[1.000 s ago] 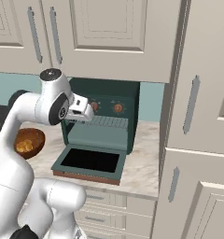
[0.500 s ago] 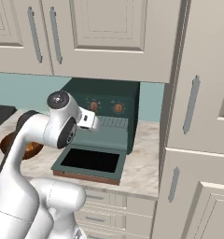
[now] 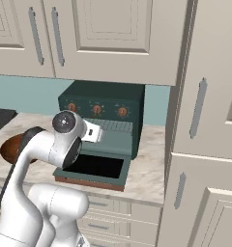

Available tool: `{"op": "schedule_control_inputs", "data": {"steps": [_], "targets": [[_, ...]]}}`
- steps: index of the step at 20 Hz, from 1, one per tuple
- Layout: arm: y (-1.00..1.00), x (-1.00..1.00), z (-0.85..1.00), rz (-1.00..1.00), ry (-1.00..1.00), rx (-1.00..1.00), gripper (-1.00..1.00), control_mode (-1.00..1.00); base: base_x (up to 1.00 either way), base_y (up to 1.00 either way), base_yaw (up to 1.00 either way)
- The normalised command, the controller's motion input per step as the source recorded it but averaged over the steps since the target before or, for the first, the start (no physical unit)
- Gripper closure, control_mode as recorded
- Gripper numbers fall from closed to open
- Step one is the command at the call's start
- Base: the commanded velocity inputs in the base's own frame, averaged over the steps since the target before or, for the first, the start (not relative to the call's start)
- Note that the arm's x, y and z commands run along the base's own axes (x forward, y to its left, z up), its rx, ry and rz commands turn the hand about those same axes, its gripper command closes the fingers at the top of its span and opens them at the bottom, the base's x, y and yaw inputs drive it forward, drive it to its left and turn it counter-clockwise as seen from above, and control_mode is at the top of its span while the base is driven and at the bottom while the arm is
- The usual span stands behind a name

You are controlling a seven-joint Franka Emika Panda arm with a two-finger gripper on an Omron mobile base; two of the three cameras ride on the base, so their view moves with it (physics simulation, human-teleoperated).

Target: Pick up the heated bread from the toaster oven and place it in the bowl. Then move the bread bowl to the dining counter.

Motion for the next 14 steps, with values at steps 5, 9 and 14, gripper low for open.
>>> {"op": "schedule_control_inputs", "data": {"steps": [5, 9, 14], "targets": [[-0.06, 0.02, -0.12, 0.06, -0.11, 0.08, -1.00, -1.00, 0.00, 0.00, 0.00], [-0.12, 0.03, -0.09, 0.08, -0.09, 0.07, -1.00, -1.00, 0.00, 0.00, 0.00], [-0.06, 0.14, -0.11, 0.08, -0.08, 0.05, -1.00, -1.00, 0.00, 0.00, 0.00]]}}
